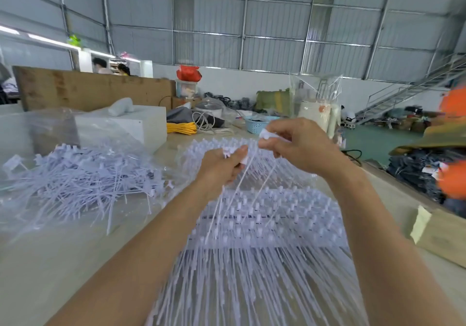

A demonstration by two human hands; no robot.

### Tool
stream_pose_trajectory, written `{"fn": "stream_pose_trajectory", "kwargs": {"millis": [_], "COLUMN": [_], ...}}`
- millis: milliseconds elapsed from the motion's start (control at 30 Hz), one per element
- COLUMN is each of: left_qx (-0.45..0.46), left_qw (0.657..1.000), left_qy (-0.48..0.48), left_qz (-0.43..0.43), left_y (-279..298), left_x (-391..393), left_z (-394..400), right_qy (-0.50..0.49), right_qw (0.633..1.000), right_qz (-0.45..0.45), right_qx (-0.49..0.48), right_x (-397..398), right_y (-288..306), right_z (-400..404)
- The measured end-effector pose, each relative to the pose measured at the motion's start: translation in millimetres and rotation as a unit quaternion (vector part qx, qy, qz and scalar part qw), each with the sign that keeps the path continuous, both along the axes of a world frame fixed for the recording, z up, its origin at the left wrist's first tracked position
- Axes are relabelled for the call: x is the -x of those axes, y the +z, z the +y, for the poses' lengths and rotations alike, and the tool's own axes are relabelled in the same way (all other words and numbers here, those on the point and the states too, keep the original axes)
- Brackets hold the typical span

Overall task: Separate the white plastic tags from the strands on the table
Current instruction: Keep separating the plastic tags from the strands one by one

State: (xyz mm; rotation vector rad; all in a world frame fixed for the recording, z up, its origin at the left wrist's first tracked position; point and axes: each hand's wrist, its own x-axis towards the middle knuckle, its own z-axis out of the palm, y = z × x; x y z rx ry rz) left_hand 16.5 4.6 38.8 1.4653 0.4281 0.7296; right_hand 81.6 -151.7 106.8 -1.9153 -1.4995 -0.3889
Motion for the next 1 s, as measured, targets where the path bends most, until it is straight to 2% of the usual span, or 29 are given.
{"fn": "stream_pose_trajectory", "kwargs": {"millis": [100,267,367,433,467,567,700,767,867,1000], "left_qx": [-0.014,0.038,0.049,0.055,0.055,0.050,0.011,0.015,0.071,0.140], "left_qw": [1.000,0.997,0.995,0.993,0.993,0.994,0.999,1.000,0.997,0.987], "left_qy": [-0.023,-0.061,-0.065,-0.078,-0.077,-0.046,0.002,0.011,-0.016,-0.076], "left_qz": [-0.006,-0.037,-0.050,-0.068,-0.075,-0.080,-0.033,0.004,0.027,0.018], "left_y": [5.0,12.5,10.6,8.6,7.7,5.0,2.5,0.7,-2.4,-14.6], "left_x": [-7.0,-1.6,-2.2,-3.6,-4.0,-5.3,-8.7,-11.0,-12.9,-14.7], "left_z": [-15.3,-17.6,-9.4,-5.3,-4.1,-3.1,1.9,7.1,13.7,16.5], "right_qy": [-0.010,-0.038,-0.024,0.018,0.052,0.104,0.058,0.071,0.069,0.017], "right_qw": [0.999,0.996,0.996,0.993,0.992,0.992,0.990,0.986,0.978,0.988], "right_qz": [-0.020,-0.058,-0.081,-0.040,-0.008,0.076,0.080,0.108,0.173,0.110], "right_qx": [0.028,0.052,-0.031,-0.109,-0.111,-0.011,0.105,0.105,0.099,0.103], "right_x": [-4.2,-6.5,4.0,13.1,16.4,14.7,-2.4,-11.5,-24.0,-37.6], "right_y": [-14.1,-11.0,10.3,27.5,34.9,41.4,14.4,-6.9,-31.6,-50.5], "right_z": [12.7,12.2,-4.9,-15.1,-17.8,-7.9,24.3,37.1,53.2,65.3]}}
